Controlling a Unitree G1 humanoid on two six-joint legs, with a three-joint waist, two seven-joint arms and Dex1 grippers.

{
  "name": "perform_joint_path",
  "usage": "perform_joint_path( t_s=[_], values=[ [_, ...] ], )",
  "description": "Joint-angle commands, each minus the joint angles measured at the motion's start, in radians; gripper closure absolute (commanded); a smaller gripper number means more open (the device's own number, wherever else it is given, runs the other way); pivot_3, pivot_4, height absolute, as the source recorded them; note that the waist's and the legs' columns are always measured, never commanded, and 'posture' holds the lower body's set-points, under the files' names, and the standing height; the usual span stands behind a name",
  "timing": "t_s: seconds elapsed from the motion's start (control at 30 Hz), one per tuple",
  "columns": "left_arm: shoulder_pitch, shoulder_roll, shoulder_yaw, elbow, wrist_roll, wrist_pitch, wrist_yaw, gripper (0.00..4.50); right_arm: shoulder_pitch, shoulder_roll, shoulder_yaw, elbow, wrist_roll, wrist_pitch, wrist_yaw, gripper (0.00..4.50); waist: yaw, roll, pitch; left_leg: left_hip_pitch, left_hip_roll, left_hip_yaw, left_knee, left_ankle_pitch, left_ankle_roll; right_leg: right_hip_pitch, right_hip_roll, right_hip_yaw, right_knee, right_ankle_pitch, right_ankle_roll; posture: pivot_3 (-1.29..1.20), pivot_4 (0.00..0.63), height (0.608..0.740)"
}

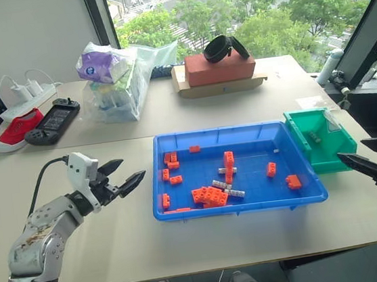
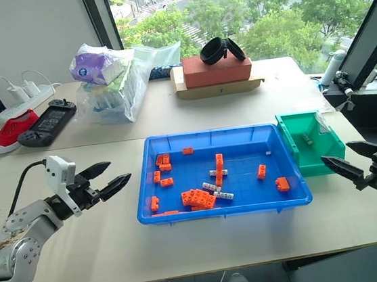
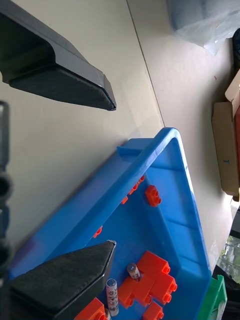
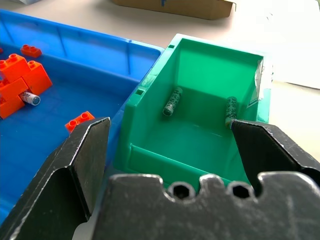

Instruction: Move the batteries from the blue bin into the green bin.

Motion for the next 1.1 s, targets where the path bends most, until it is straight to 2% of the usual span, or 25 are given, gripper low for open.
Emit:
perform_joint_path(
  t_s=[0.03,0.2,0.3,0.47,0.6,0.73,0.87,1.0,1.1],
  values=[
    [-0.035,0.027,0.033,-0.002,-0.034,-0.009,-0.044,0.0,-0.019,-0.039,-0.009,-0.039,-0.007,-0.007,-0.003,0.02,0.0,0.0,0.0,0.0,0.0,0.0,0.0,0.0,0.0,0.0,0.0,0.0,0.0,0.0,0.0,0.0,0.15,0.74],
    [-0.106,0.11,0.027,0.016,-0.035,-0.023,-0.143,0.0,-0.146,-0.166,0.097,-0.103,-0.026,0.068,-0.01,0.02,-0.01,0.001,0.0,0.0,0.0,0.0,0.001,0.0,0.0,-0.001,0.0,0.0,0.001,0.0,0.001,0.0,0.15,0.74],
    [-0.108,0.144,0.014,-0.039,-0.073,0.017,-0.181,0.0,-0.312,-0.258,0.283,-0.127,-0.048,0.147,0.019,0.02,-0.016,0.001,-0.001,0.003,0.0,0.0,0.0,0.0,0.0,0.001,0.0,0.0,0.001,0.0,0.001,0.0,0.15,0.74],
    [-0.077,0.136,0.046,-0.165,-0.174,0.098,-0.144,0.0,-0.591,-0.315,0.546,-0.174,-0.069,0.23,0.141,0.02,-0.007,0.001,0.0,0.0,0.001,0.0,-0.001,0.0,0.0,-0.001,0.0,0.0,-0.001,0.0,0.0,0.0,0.15,0.74],
    [-0.026,0.115,0.059,-0.232,-0.2,0.12,-0.087,0.0,-0.772,-0.29,0.693,-0.199,-0.056,0.298,0.263,0.02,-0.002,0.002,0.001,-0.002,0.0,0.0,-0.002,0.0,0.0,-0.004,0.0,-0.001,0.0,0.0,0.0,0.0,0.15,0.74],
    [0.022,0.093,0.042,-0.273,-0.183,0.109,-0.041,0.0,-0.87,-0.214,0.833,-0.203,-0.136,0.222,0.347,0.02,-0.001,0.001,0.001,-0.002,0.001,-0.001,-0.001,0.0,0.0,-0.003,0.0,-0.002,-0.001,0.0,0.0,0.0,0.15,0.74],
    [0.09,0.095,0.054,-0.317,-0.176,0.098,-0.03,0.0,-0.943,-0.103,0.908,-0.156,-0.184,0.232,0.343,0.02,-0.001,0.001,0.001,-0.003,0.001,-0.001,0.0,0.0,0.0,-0.004,0.0,-0.002,0.0,0.0,-0.001,0.0,0.15,0.74],
    [0.152,0.105,0.071,-0.349,-0.166,0.083,-0.035,0.0,-0.948,-0.071,0.947,-0.14,-0.225,0.234,0.361,0.02,0.001,0.001,0.001,-0.003,0.001,-0.001,-0.001,0.0,0.0,-0.004,0.0,-0.002,0.0,0.0,-0.001,0.0,0.15,0.74],
    [0.17,0.104,0.071,-0.363,-0.158,0.078,-0.022,0.0,-0.981,0.001,0.999,-0.044,-0.318,0.225,0.293,0.02,0.001,0.001,0.001,-0.003,0.001,-0.002,-0.001,0.0,0.0,-0.004,0.0,-0.003,0.0,0.0,-0.001,0.0,0.15,0.74]
  ],
)
